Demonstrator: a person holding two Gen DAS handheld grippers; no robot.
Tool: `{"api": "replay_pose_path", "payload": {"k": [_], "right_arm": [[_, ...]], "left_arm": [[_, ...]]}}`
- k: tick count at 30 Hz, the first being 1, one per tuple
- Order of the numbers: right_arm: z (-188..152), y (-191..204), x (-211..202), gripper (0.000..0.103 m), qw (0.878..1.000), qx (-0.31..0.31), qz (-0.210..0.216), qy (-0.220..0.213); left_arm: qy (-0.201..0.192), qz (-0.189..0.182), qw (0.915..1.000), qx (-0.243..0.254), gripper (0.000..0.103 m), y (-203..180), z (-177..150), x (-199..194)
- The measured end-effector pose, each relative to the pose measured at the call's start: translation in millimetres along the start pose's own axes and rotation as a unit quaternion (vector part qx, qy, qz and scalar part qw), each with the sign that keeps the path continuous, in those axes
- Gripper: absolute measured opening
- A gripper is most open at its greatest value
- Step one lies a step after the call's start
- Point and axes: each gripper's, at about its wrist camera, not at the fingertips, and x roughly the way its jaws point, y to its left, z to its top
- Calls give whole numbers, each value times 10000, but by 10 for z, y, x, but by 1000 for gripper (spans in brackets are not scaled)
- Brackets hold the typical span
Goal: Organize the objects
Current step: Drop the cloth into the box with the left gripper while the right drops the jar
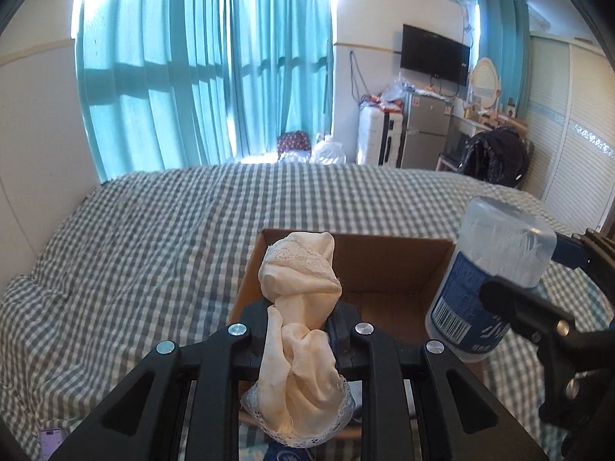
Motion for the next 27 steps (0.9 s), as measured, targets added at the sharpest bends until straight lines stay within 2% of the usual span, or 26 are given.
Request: {"api": "replay_pose_path", "payload": {"k": [5, 8, 12, 13, 14, 15, 17, 19, 20, 22, 27], "right_arm": [[-67, -152, 526, 66, 9994, 194, 100, 267], [-179, -220, 689, 66, 9991, 274, 139, 284], [-273, -365, 792, 67, 9964, 727, 397, 197], [-257, -379, 786, 70, 9962, 747, 400, 176], [-244, -374, 765, 74, 9965, 746, 357, 134], [-225, -372, 732, 80, 9968, 742, 300, 57], [-198, -361, 627, 80, 9972, 686, 273, -97], [-168, -336, 493, 81, 9977, 628, 191, -177], [-154, -328, 424, 82, 9977, 617, 158, -213], [-153, -315, 222, 88, 9977, 589, 128, -311], [-190, -182, -318, 95, 9979, 468, 77, -432]], "left_arm": [[276, -1, 9996, -65, 21, 95, -142, 475], [282, -34, 9996, 45, 21, 84, -179, 659], [403, -165, 9989, 197, 27, 37, -239, 807], [433, -147, 9987, 204, 36, 26, -254, 827], [428, -113, 9988, 194, 54, 30, -250, 827], [400, -23, 9991, 156, 63, 29, -251, 807], [268, -83, 9996, 58, 72, 51, -227, 746], [209, -20, 9998, 68, 80, 47, -210, 641], [190, -3, 9998, 82, 80, 45, -200, 587], [117, 83, 9999, 70, 83, 48, -175, 422], [-168, 156, 9997, 65, 97, 76, -94, -29]]}}
